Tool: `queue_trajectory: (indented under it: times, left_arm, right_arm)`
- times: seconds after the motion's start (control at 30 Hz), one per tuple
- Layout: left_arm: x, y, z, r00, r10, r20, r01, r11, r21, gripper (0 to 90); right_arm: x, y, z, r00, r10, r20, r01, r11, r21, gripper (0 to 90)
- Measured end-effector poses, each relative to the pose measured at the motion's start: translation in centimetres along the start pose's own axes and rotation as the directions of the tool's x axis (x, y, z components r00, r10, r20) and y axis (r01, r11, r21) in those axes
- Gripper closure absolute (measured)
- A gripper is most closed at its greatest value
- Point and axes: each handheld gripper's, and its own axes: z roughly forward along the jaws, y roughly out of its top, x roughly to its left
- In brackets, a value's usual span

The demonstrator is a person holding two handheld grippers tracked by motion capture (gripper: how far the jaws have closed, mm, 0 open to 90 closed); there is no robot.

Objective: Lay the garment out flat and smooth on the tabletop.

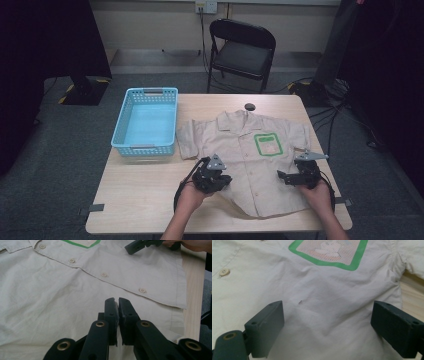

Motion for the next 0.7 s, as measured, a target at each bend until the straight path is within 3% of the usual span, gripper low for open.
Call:
queue_trajectory:
  times: [0.7]
  left_arm:
    - [-0.12,-0.21,-1.01,1.0,0.002,0.008,-0.002,1.0,-0.005,85.7]
  right_arm:
    - [-0.01,0.0,0.0,1.0,-0.002,-0.001,0.002,1.0,-0.001,10.5]
